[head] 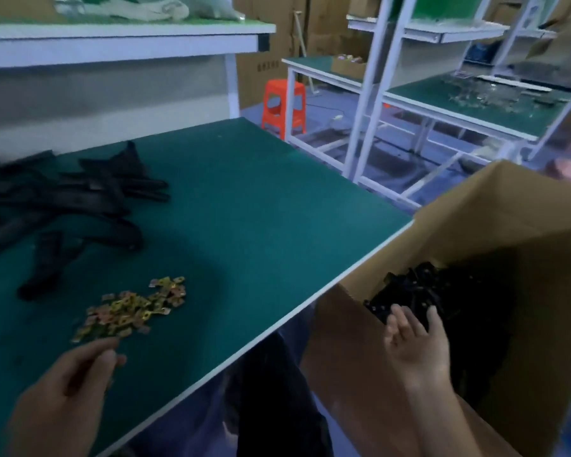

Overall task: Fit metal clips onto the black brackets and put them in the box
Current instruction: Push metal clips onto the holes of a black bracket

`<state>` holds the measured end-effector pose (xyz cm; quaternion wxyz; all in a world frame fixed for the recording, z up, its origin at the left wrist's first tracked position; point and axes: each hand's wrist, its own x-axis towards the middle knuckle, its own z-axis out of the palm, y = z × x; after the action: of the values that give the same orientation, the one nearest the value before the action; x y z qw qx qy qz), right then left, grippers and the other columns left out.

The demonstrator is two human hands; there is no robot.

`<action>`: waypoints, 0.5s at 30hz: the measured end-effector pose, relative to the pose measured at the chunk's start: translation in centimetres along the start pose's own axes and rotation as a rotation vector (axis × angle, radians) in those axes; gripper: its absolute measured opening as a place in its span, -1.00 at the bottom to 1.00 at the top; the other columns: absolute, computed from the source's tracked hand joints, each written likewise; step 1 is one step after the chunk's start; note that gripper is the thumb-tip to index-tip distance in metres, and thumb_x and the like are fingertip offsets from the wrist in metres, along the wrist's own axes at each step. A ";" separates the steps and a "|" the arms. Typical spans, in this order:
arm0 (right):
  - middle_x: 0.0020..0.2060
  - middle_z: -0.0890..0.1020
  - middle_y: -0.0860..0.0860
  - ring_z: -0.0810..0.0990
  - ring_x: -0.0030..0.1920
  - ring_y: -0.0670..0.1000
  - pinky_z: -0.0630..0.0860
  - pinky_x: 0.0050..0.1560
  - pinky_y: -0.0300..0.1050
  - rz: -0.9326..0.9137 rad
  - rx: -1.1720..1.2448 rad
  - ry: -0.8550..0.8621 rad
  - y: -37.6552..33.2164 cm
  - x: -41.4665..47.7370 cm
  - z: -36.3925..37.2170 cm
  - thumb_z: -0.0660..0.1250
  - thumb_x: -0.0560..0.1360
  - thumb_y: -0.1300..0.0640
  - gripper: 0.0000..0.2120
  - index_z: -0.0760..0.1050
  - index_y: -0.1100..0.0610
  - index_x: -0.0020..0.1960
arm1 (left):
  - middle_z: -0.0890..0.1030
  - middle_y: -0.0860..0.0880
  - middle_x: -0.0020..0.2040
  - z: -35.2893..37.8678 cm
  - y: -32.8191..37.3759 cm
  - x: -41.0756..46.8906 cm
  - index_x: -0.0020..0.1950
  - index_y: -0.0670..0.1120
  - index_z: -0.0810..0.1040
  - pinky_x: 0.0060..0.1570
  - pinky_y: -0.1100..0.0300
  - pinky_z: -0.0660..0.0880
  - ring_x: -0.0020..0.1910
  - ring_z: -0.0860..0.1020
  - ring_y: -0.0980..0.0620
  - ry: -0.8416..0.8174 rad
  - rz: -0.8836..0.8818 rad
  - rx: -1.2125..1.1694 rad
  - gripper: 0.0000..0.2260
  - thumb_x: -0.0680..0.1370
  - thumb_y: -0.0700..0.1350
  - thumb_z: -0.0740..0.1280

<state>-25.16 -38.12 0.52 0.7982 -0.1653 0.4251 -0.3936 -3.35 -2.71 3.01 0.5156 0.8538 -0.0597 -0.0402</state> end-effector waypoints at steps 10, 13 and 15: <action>-0.26 0.72 0.06 0.62 -0.31 -0.10 0.57 -0.29 -0.22 -0.341 -0.948 -0.833 11.8 -5.3 20.9 0.37 0.61 0.24 -0.87 0.63 0.06 0.08 | 0.60 0.40 -0.23 -2.5 -3.5 -0.3 -0.15 0.38 0.57 -0.19 0.45 0.42 -0.16 0.56 0.37 0.349 -0.153 0.035 -0.74 0.54 -0.04 0.40; -0.18 0.70 -0.05 0.63 -0.24 -0.17 0.59 -0.15 -0.15 -0.390 -1.284 -1.148 17.9 -7.3 26.9 0.40 0.59 0.10 -0.89 0.63 -0.07 0.08 | 0.58 0.44 -0.22 -2.7 -3.3 -0.3 -0.18 0.36 0.54 -0.26 0.40 0.41 -0.15 0.54 0.44 0.359 -0.133 0.083 -0.70 0.54 -0.09 0.43; -0.01 0.66 -0.12 0.67 -0.12 -0.10 0.63 -0.01 -0.06 -0.382 -1.444 -1.307 22.1 -8.3 29.5 0.37 0.61 0.05 -0.85 0.62 -0.05 0.17 | 0.58 0.46 -0.22 -2.8 -3.1 -0.3 -0.18 0.36 0.53 -0.25 0.45 0.40 -0.14 0.54 0.45 0.349 -0.136 0.089 -0.68 0.54 -0.11 0.43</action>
<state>6.79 -19.74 9.08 0.5066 -0.8621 0.0055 0.0060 -3.07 1.25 1.59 0.4760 0.8718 0.0869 0.0763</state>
